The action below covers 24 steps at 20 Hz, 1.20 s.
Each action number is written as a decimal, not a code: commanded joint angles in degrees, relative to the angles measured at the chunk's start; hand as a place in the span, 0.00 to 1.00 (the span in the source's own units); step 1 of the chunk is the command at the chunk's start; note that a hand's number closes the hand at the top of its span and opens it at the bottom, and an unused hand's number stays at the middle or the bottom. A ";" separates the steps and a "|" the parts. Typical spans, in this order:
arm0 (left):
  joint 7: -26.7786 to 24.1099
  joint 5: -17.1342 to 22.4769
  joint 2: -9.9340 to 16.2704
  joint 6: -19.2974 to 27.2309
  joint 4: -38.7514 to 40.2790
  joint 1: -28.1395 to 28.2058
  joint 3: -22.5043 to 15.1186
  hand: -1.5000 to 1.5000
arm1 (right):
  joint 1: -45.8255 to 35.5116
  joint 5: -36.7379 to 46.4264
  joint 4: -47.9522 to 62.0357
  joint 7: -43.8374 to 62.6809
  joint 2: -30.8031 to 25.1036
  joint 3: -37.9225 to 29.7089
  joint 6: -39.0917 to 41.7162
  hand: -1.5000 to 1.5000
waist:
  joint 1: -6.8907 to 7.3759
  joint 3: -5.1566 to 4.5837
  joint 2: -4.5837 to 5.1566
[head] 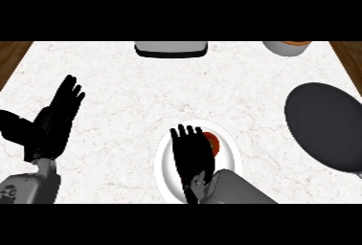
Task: Pick the can from the plate and place it in the pan
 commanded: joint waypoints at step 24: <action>1.89 -3.09 -3.12 -1.77 -0.95 0.12 3.31 0.50 | 18.97 12.90 -20.79 -19.57 -16.04 1.43 -9.21 1.00 | -1.81 0.08 -0.37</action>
